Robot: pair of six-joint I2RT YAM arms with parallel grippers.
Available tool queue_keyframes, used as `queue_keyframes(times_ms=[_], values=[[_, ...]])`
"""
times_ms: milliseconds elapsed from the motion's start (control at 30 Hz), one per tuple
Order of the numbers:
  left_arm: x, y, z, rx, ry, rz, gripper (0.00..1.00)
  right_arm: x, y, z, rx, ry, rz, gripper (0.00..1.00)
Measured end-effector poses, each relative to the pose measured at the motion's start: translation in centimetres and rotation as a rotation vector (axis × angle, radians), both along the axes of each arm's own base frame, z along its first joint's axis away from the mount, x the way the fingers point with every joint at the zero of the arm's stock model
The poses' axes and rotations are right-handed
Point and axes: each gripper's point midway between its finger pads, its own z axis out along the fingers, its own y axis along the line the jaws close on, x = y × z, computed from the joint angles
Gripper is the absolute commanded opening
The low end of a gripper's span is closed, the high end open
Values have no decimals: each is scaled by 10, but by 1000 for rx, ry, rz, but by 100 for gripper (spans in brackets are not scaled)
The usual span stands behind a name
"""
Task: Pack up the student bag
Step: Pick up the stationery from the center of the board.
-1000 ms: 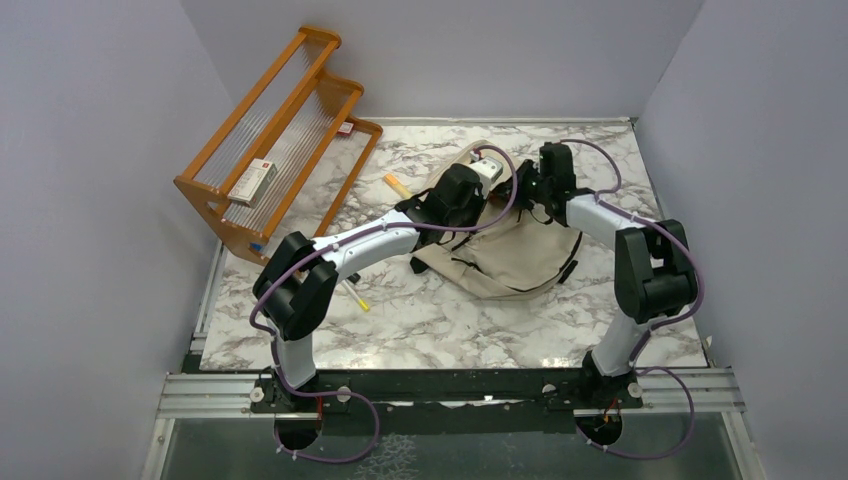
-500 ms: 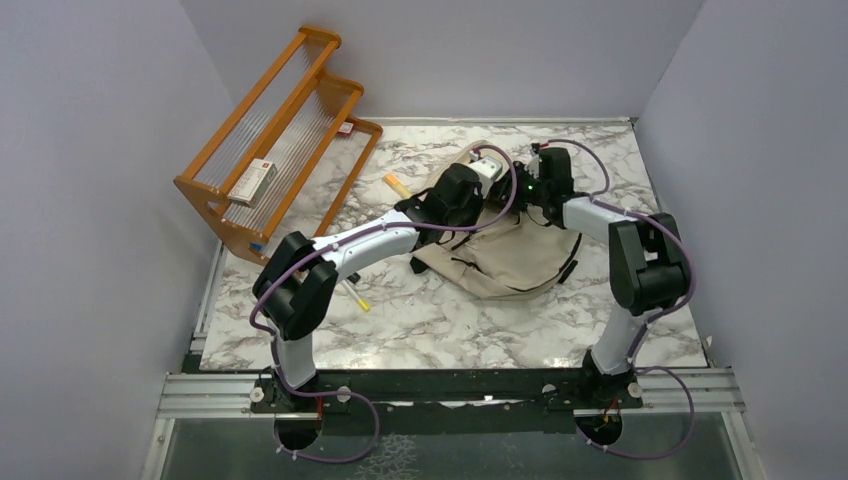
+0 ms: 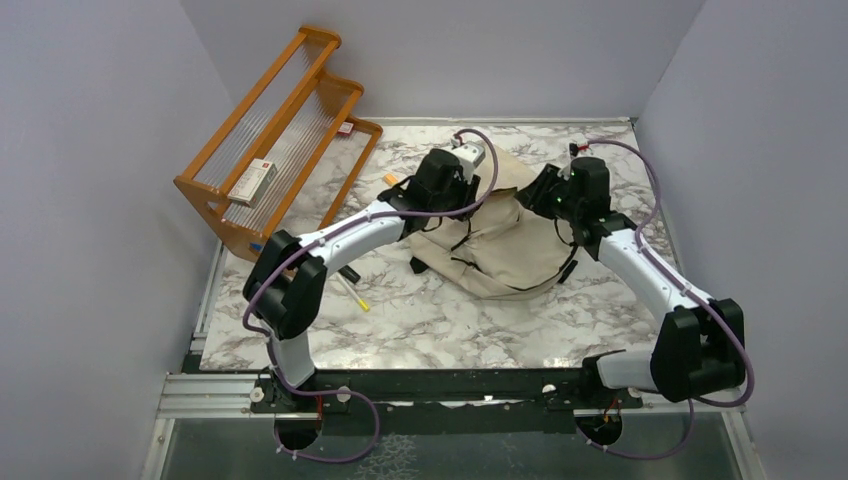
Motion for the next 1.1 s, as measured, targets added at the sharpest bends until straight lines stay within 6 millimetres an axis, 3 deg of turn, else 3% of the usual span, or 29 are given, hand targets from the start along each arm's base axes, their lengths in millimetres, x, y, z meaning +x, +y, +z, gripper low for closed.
queue_keyframes(times_ms=[133,300,433,633,867,1100], values=[[9,16,27,-59,-25,25,51,-14,-8,-6,-24,22,-22,37],[27,63,68,-159,-81,140,65,-25,-12,-5,-27,30,-28,37],[48,104,71,-169,-100,293,65,-28,-12,0,-19,19,-31,37],[86,124,36,-94,-31,457,68,-34,-13,-6,-21,45,-32,37],[124,145,-31,-36,117,630,70,-46,-16,-14,-19,64,-35,37],[142,170,-81,-21,217,779,70,-53,-16,-19,-14,81,-35,37]])
